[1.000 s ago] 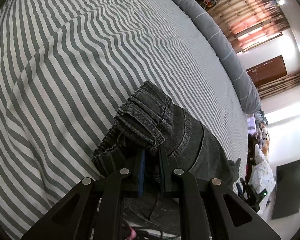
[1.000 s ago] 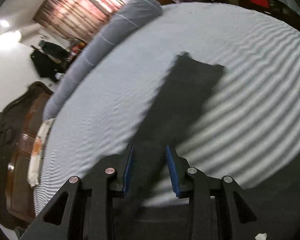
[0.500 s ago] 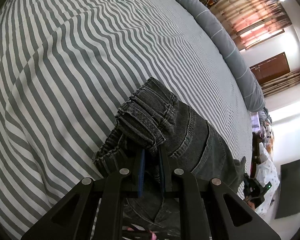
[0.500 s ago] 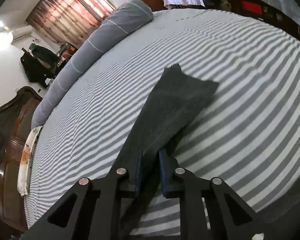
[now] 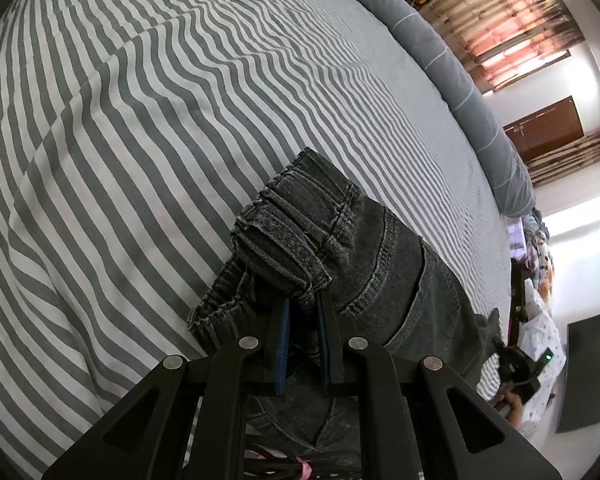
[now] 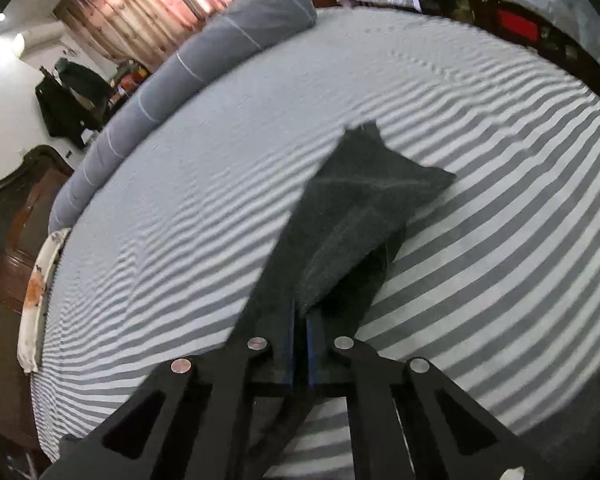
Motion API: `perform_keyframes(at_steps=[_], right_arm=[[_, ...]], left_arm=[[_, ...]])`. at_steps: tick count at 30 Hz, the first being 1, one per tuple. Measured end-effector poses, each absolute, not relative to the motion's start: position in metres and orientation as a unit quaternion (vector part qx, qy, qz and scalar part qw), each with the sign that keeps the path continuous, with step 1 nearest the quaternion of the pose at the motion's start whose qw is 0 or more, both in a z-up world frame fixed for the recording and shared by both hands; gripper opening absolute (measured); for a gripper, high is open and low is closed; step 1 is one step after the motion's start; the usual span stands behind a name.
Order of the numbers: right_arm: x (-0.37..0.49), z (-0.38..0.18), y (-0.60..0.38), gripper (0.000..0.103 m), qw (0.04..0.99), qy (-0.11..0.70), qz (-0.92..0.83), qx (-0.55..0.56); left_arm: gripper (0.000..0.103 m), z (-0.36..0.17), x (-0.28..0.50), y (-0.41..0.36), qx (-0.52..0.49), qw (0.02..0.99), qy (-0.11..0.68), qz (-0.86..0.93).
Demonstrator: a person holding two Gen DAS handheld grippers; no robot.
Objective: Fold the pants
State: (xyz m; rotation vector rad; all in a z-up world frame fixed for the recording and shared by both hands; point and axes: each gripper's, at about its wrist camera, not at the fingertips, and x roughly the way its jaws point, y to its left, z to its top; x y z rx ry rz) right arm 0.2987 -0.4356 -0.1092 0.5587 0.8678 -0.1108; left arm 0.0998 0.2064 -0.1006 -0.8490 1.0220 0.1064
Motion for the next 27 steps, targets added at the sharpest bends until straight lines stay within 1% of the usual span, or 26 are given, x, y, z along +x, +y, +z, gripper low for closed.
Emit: perform_keyframes(at_steps=[7, 10, 13, 17, 21, 27], right_arm=[[0.22, -0.047, -0.455, 0.003, 0.895, 0.369, -0.103, 0.23], [0.178, -0.033, -0.465, 0.003, 0.896, 0.368, -0.131, 0.213], [0.137, -0.036, -0.471, 0.003, 0.888, 0.386, -0.156, 0.196], [0.094, -0.054, -0.475, 0.003, 0.871, 0.413, -0.174, 0.2], [0.072, -0.068, -0.474, 0.003, 0.863, 0.426, -0.19, 0.195], [0.05, -0.066, -0.47, 0.003, 0.865, 0.419, -0.205, 0.183]], left_arm=[[0.013, -0.086, 0.106, 0.2, -0.364, 0.786, 0.499, 0.042], [0.013, -0.079, 0.104, 0.197, -0.362, 0.781, 0.509, 0.026], [0.013, -0.074, 0.1, 0.193, -0.353, 0.776, 0.523, 0.021], [0.013, -0.073, 0.094, 0.187, -0.325, 0.773, 0.544, 0.022], [0.013, -0.074, 0.088, 0.179, -0.284, 0.784, 0.552, 0.026], [0.013, -0.077, 0.083, 0.176, -0.243, 0.796, 0.554, 0.018]])
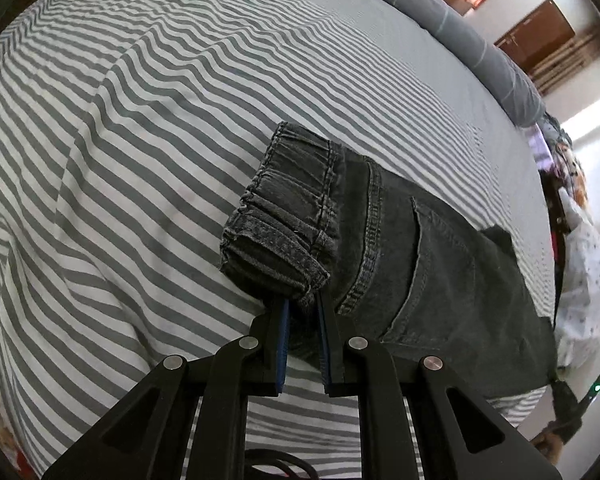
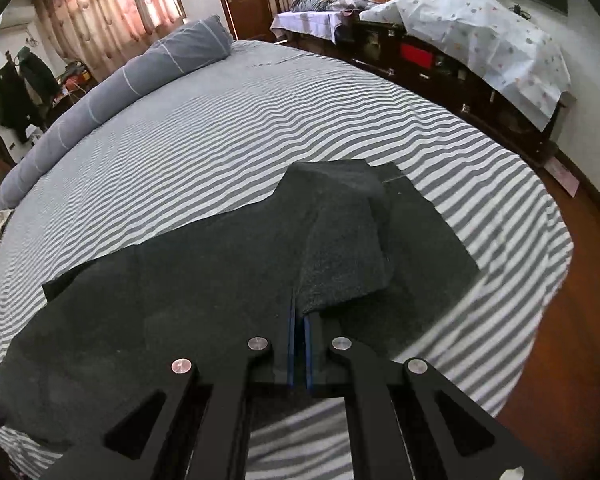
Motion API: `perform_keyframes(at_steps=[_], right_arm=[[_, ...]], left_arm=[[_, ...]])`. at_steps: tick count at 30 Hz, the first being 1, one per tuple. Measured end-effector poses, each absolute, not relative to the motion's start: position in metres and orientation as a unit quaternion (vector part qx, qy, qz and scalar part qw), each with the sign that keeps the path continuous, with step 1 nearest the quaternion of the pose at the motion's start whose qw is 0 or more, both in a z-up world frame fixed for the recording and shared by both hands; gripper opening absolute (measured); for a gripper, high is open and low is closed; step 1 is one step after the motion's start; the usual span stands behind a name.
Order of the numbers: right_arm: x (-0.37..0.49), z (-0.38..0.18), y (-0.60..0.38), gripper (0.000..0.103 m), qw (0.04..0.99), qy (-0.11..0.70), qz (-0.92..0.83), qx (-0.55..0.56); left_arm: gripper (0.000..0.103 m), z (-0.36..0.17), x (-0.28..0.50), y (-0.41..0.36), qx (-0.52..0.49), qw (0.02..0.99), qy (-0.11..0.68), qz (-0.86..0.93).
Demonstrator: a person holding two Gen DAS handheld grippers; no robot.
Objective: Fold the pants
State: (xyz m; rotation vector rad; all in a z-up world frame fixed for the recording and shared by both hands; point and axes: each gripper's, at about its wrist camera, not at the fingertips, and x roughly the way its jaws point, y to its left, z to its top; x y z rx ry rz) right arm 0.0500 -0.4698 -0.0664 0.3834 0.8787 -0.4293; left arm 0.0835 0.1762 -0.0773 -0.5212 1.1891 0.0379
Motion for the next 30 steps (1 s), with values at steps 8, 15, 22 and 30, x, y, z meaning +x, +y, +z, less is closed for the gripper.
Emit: perform_keyframes(at_steps=[8, 15, 22, 30], right_arm=[[0.032, -0.081, -0.477, 0.003, 0.856, 0.431, -0.226, 0.175], [0.026, -0.087, -0.477, 0.003, 0.855, 0.433, -0.222, 0.181], [0.022, -0.117, -0.475, 0.003, 0.839, 0.458, -0.217, 0.197], [0.02, -0.128, -0.48, 0.008, 0.839, 0.453, -0.174, 0.244]], left_arm=[[0.013, -0.11, 0.074, 0.178, -0.242, 0.772, 0.588, 0.01], [0.013, -0.093, 0.069, 0.173, -0.232, 0.801, 0.552, 0.009], [0.013, -0.101, 0.083, 0.159, -0.151, 0.814, 0.559, 0.043], [0.025, -0.103, 0.083, 0.156, -0.168, 0.805, 0.567, 0.05]])
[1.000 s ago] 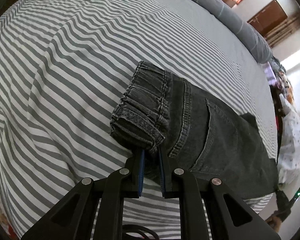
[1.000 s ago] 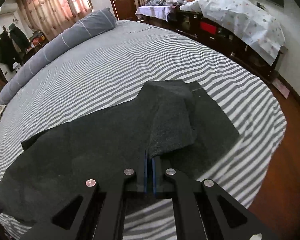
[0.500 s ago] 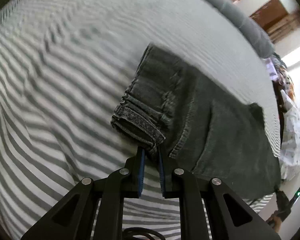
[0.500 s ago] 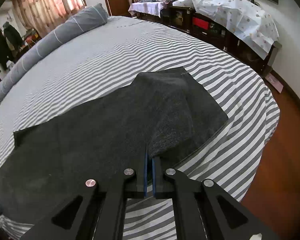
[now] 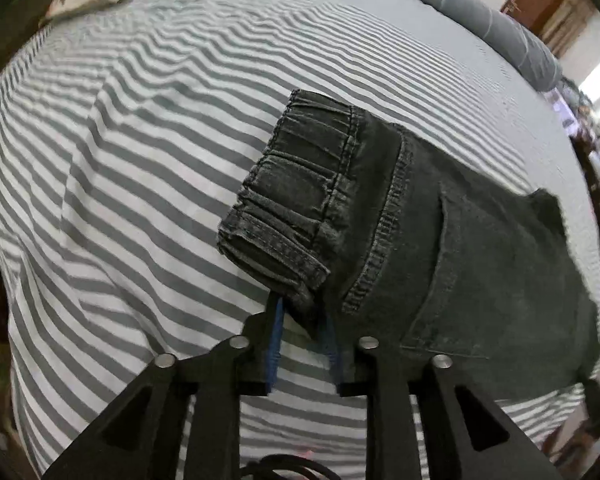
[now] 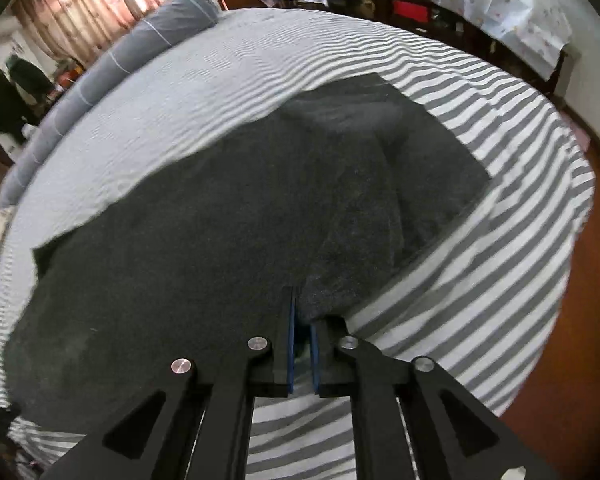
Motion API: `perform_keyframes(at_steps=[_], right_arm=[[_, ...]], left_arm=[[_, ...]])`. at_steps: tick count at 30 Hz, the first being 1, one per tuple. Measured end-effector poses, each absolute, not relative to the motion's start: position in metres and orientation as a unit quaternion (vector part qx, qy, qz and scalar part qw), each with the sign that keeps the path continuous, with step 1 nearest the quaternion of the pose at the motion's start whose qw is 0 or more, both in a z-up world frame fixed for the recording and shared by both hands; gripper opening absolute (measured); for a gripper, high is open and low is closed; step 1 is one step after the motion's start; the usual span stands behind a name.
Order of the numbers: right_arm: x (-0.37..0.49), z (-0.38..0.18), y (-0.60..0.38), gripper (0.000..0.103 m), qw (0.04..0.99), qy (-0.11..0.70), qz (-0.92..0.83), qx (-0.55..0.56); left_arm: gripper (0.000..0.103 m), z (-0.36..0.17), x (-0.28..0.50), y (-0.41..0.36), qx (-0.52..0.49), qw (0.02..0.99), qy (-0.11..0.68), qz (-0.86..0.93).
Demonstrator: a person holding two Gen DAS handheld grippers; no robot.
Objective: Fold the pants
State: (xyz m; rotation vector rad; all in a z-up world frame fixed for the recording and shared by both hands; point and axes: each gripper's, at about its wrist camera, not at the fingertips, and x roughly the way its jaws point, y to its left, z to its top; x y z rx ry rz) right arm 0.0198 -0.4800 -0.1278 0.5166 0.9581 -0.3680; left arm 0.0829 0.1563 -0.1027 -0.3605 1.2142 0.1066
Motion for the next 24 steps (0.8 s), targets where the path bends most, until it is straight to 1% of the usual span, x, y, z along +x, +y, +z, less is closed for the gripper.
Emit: perform_keyframes(at_steps=[3, 5, 9, 13, 14, 15, 17, 24], right_arm=[[0.02, -0.122, -0.481, 0.009, 0.846, 0.439, -0.155, 0.26], [0.021, -0.121, -0.484, 0.009, 0.847, 0.434, -0.148, 0.267], [0.02, -0.125, -0.499, 0.011, 0.843, 0.43, -0.149, 0.288], [0.013, -0.129, -0.518, 0.012, 0.836, 0.418, -0.148, 0.325], [0.011, -0.128, -0.521, 0.01, 0.834, 0.414, -0.14, 0.336], [0.01, -0.125, -0.523, 0.01, 0.835, 0.41, -0.136, 0.341], [0.011, -0.118, -0.525, 0.007, 0.839, 0.406, -0.129, 0.339], [0.019, -0.095, -0.54, 0.004, 0.836, 0.395, -0.111, 0.365]], left_arm=[[0.031, -0.089, 0.07, 0.152, -0.167, 0.811, 0.56, 0.042], [0.032, -0.075, 0.057, 0.146, -0.157, 0.822, 0.546, 0.032], [0.034, -0.048, 0.034, 0.115, -0.108, 0.854, 0.508, 0.002], [0.037, -0.026, 0.023, 0.059, -0.037, 0.881, 0.464, -0.083], [0.039, -0.023, 0.022, 0.041, -0.019, 0.884, 0.454, -0.107], [0.044, -0.02, 0.021, 0.025, -0.002, 0.886, 0.444, -0.133], [0.051, -0.019, 0.02, -0.013, 0.034, 0.887, 0.424, -0.181], [0.059, -0.03, 0.001, -0.124, 0.122, 0.861, 0.385, -0.309]])
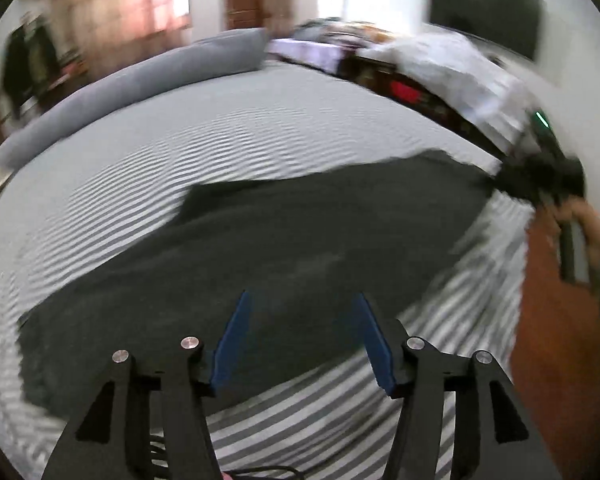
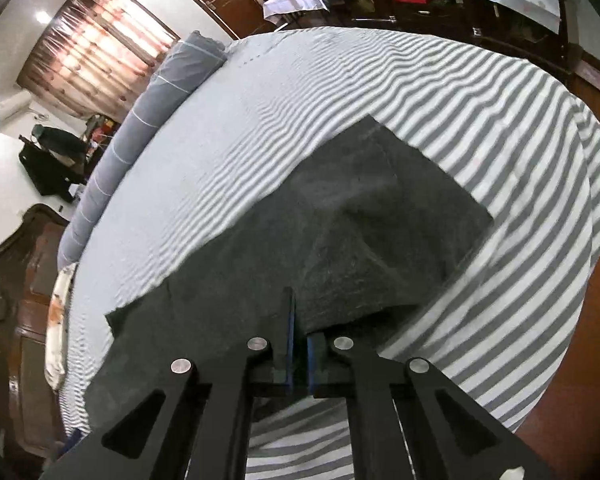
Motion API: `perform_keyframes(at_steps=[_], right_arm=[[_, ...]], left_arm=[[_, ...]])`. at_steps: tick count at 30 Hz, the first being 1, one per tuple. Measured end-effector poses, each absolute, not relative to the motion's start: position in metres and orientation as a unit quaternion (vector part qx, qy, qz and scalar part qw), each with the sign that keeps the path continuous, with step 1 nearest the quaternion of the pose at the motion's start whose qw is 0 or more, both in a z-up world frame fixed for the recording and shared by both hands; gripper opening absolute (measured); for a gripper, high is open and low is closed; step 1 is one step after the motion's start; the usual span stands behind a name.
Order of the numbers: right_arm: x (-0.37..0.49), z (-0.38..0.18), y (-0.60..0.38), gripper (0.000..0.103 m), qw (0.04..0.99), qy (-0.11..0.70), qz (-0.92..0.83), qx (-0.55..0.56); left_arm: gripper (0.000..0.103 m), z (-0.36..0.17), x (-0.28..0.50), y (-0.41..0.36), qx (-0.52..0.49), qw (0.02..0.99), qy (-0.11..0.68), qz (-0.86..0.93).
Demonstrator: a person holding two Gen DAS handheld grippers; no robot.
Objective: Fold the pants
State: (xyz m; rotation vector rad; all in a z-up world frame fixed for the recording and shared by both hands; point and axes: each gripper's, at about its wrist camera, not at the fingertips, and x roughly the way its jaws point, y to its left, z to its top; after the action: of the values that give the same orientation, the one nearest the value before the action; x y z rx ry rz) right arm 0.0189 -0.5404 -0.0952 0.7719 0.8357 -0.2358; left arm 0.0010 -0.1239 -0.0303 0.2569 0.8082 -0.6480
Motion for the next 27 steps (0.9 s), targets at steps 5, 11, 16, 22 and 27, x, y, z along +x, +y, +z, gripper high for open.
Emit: perform_keyframes(at_steps=[5, 11, 16, 22, 27], right_arm=[[0.028, -0.084, -0.546, 0.004, 0.834, 0.39, -0.095, 0.379], [0.031, -0.076, -0.548, 0.004, 0.837, 0.385, -0.08, 0.381], [0.026, -0.08, -0.552, 0.004, 0.835, 0.382, -0.074, 0.389], [0.013, -0.097, -0.559, 0.009, 0.832, 0.371, -0.073, 0.407], [0.004, -0.116, -0.582, 0.013, 0.818, 0.355, -0.101, 0.44]], left_arm=[[0.061, -0.05, -0.015, -0.187, 0.176, 0.84, 0.373, -0.353], [0.062, -0.077, -0.01, -0.229, 0.213, 0.839, 0.372, -0.334], [0.057, -0.095, 0.0, -0.249, 0.219, 0.838, 0.379, -0.325], [0.006, -0.095, 0.014, -0.255, 0.208, 0.832, 0.393, -0.331], [0.006, -0.092, 0.015, -0.255, 0.205, 0.83, 0.395, -0.335]])
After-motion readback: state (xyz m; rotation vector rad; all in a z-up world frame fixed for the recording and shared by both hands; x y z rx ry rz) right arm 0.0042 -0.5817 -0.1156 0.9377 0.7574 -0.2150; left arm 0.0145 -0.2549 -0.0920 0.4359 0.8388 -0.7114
